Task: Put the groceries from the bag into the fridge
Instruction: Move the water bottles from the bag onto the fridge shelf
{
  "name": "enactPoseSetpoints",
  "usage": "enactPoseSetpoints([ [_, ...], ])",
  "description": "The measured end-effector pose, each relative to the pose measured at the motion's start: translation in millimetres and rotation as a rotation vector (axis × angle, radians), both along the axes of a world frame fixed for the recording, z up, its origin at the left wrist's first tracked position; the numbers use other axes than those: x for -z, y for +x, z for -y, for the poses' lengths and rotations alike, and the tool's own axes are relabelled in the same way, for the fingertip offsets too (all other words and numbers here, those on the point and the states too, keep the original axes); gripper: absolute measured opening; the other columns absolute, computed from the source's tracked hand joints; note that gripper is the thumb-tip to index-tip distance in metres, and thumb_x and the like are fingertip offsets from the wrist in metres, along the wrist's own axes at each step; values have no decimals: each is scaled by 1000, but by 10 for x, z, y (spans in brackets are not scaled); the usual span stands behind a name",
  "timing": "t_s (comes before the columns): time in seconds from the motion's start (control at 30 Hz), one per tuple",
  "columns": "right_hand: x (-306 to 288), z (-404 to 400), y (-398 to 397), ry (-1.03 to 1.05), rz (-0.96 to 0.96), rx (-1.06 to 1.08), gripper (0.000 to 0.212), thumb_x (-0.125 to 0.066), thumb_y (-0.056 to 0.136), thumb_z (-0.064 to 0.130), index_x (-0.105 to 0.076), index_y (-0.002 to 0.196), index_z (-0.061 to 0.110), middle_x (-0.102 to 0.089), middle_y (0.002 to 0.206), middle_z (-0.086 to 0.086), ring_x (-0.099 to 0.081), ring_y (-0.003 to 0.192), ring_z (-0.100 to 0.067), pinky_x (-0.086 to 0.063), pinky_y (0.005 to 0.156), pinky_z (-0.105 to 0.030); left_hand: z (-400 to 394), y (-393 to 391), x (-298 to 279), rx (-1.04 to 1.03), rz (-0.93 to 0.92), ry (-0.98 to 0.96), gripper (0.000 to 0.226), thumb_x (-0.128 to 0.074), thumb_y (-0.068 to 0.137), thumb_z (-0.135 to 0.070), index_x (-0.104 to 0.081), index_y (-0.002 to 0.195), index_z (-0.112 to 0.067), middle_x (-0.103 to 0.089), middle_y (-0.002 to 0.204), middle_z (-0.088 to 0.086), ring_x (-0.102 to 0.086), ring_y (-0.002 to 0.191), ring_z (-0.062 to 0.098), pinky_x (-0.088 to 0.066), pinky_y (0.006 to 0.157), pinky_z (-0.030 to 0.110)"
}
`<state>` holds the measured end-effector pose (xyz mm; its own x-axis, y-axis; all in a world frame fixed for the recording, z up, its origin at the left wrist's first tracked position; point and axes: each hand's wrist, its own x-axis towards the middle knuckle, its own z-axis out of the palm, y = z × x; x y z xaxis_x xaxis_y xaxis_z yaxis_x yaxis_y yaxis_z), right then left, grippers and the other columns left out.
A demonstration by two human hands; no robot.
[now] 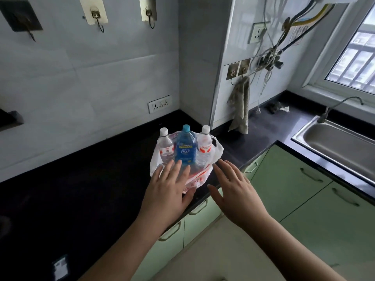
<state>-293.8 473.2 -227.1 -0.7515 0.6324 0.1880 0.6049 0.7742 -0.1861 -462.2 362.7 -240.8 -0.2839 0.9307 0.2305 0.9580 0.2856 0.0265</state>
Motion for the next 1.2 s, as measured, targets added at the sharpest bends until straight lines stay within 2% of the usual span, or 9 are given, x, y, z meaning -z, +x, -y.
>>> enactPoseSetpoints([
  [0.13, 168, -424, -98, -66, -25, -52, 66, -35, 95, 54, -32, 148, 15, -31, 155, -4, -20, 146, -19, -21, 118, -38, -346, -65, 176, -37, 17, -18, 63, -28, 97, -56, -48, 143, -18, -54, 144, 10, -49, 134, 27, -38, 110, 46],
  [0.27, 292, -846, -215, -127, -43, -121, 66, -34, 93, 52, -34, 146, 13, -35, 153, -5, -26, 144, -22, -32, 113, -45, -664, -75, 276, -73, 33, -18, 64, -30, 97, -57, -45, 145, -18, -52, 146, 9, -47, 135, 26, -37, 111, 44],
  [0.47, 430, -1266, -367, -232, -22, -230, 65, -43, 96, 46, -24, 151, 16, -26, 157, -3, -20, 145, -19, -20, 119, -35, -955, -80, 466, -138, 68, -20, 61, -36, 97, -52, -50, 141, -12, -56, 141, 10, -51, 131, 25, -43, 108, 44],
  [0.63, 537, -1360, -572, -420, -63, -239, 64, -48, 97, 40, -23, 151, 15, -26, 156, 1, -24, 142, -15, -20, 113, -24, -1065, -173, 699, -191, 138, -49, 65, -31, 97, -55, -49, 142, -12, -55, 141, 8, -50, 133, 24, -39, 109, 38],
  [0.8, 653, -1443, -856, -629, -63, -156, 59, -49, 97, 37, -28, 148, 17, -29, 154, 3, -38, 133, -13, -31, 104, -22, -1169, -378, 936, -225, 470, 35, 65, -36, 96, -55, -42, 146, -14, -46, 149, 4, -40, 139, 17, -37, 113, 37],
  [0.9, 752, -1518, -1026, -796, -67, -14, 58, -50, 97, 36, -29, 148, 20, -33, 153, 1, -44, 130, -17, -39, 101, -29, -1235, -463, 1015, -323, 737, 142, 56, -49, 98, -42, -38, 149, -20, -42, 151, -2, -37, 138, 7, -33, 109, 23],
  [1.0, 833, -1571, -1161, -918, -116, 141, 57, -51, 96, 35, -31, 148, 22, -43, 147, -4, -50, 123, -20, -44, 88, -25, -1293, -601, 1127, -428, 954, 183, 56, -54, 97, -39, -37, 149, -23, -46, 148, -2, -43, 135, 12, -37, 106, 27],
  [1.1, 911, -1606, -1264, -962, -177, 277, 53, -52, 96, 29, -36, 145, 18, -52, 139, -6, -54, 108, -17, -40, 80, -24, -1344, -775, 1277, -513, 1050, 182, 58, -56, 96, -39, -38, 147, -19, -52, 143, 1, -51, 130, 18, -43, 100, 27],
  [1.2, 1017, -1629, -1348, -942, -257, 352, 46, -55, 95, 20, -43, 139, 16, -58, 125, 0, -47, 93, -8, -38, 78, -25, -1365, -934, 1412, -627, 1103, 219, 57, -63, 93, -36, -45, 141, -13, -58, 137, 5, -57, 122, 18, -47, 98, 30],
])
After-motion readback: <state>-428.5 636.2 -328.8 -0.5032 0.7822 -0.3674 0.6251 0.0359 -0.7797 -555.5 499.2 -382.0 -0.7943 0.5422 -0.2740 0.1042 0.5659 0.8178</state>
